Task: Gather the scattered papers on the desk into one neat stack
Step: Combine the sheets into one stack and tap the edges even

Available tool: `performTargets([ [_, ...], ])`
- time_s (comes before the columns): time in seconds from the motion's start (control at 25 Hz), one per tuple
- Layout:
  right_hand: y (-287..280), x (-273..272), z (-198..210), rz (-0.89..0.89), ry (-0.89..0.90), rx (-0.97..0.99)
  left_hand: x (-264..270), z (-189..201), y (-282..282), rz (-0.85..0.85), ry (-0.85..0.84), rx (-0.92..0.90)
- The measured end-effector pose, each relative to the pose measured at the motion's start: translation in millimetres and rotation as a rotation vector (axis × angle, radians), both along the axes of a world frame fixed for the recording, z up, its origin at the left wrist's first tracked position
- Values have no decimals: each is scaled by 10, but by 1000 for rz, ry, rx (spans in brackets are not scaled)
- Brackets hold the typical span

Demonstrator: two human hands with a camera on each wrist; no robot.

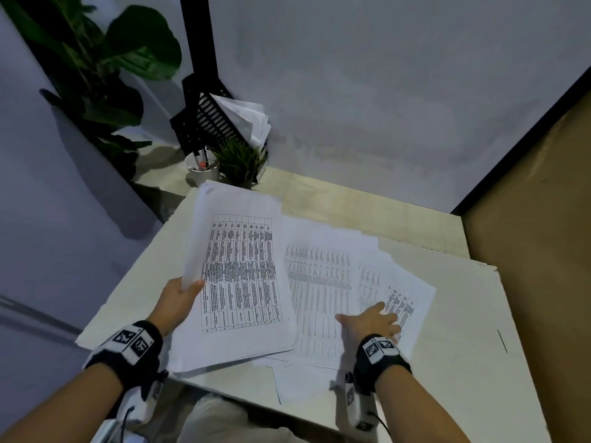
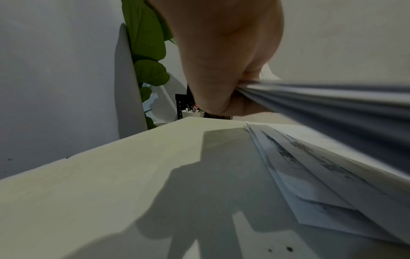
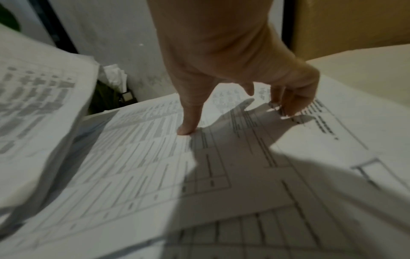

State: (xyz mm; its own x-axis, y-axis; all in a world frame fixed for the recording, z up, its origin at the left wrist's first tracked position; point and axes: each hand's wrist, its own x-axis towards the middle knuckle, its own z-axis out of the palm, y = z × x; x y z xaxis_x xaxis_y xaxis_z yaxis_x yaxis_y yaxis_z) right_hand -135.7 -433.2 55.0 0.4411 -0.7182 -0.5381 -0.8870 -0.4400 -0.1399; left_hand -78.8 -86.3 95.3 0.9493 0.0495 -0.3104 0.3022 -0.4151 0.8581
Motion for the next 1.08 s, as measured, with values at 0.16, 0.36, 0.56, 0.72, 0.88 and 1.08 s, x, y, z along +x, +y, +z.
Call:
performTargets([
  [0.16,-91,-10,-54,-96,-54,61,-20,-60,114,14,-9,-46],
  [0.36,-10,-75,81,-94,-22,-6,-124,-101,161,9,4,-42],
  [0.56,-25,-100,86,-201,-204,183,-246,-27,73,-6,-17,-47],
  [0.72,78,-146,50,-162,-297,215,-342,-33,37,20,-10,-66],
  [0.88,-44,-209,83,-177,-355,372,-398,-70,62,33,-2,-64],
  [1.08,-661,-351,234,-71,-461,511,-393,-82,67,57,-9,-80],
])
